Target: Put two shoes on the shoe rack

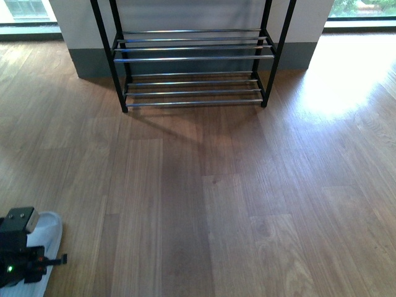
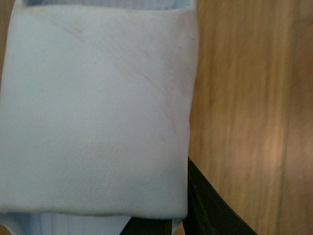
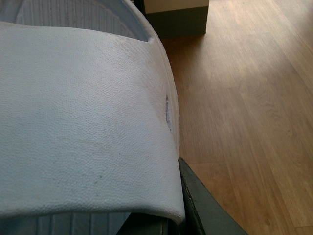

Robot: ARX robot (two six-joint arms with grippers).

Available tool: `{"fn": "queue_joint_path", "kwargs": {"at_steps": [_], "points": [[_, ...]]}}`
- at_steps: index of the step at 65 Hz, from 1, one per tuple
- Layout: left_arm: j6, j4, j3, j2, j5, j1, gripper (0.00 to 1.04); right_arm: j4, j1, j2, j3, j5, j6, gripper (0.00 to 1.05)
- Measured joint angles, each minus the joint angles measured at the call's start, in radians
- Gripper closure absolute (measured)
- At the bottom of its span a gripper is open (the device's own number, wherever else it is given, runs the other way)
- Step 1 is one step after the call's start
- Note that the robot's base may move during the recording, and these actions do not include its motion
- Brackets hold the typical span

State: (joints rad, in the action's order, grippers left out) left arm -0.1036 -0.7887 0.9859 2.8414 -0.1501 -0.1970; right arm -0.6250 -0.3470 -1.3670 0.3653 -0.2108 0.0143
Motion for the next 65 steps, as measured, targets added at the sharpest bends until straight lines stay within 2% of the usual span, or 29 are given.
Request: {"fn": "queue_joint_path", "kwargs": {"at_steps": [10, 16, 19, 21, 23, 29, 34, 42, 50, 65], "points": [[-0.006, -0.063, -0.078, -0.209, -0.046, 0.028, 1.03, 0.0, 0.0, 0.0, 0.0, 0.0, 0.0, 1.03], [-0.014, -0.04, -0.19, -0.362, -0.023, 0.026, 1.03, 0.0, 0.0, 0.0, 0.0, 0.0, 0.0, 1.03], [0.003, 0.028, -0.258, -0.458, 0.014, 0.048, 1.03, 0.0, 0.0, 0.0, 0.0, 0.0, 0.0, 1.03], [0.029, 0.116, -0.34, -0.573, 0.095, 0.088, 1.03, 0.0, 0.0, 0.0, 0.0, 0.001, 0.0, 1.03], [0.05, 0.175, -0.391, -0.657, 0.129, 0.115, 1.03, 0.0, 0.0, 0.0, 0.0, 0.001, 0.0, 1.03], [0.075, 0.388, -0.508, -0.972, 0.164, 0.223, 1.03, 0.0, 0.002, 0.0, 0.0, -0.002, 0.0, 1.03], [0.08, 0.55, -0.529, -1.279, 0.128, 0.278, 1.03, 0.0, 0.003, 0.0, 0.0, -0.006, 0.0, 1.03], [0.08, 0.731, -0.515, -1.636, 0.203, 0.27, 1.03, 0.0, -0.003, 0.0, 0.0, 0.006, 0.0, 1.03], [0.077, 0.877, -0.508, -1.877, 0.248, 0.265, 1.03, 0.0, 0.0, 0.0, 0.0, 0.0, 0.0, 1.03], [0.041, 1.013, -0.508, -2.08, 0.345, 0.277, 1.03, 0.0, -0.001, 0.0, 0.0, 0.002, 0.0, 1.03]]}}
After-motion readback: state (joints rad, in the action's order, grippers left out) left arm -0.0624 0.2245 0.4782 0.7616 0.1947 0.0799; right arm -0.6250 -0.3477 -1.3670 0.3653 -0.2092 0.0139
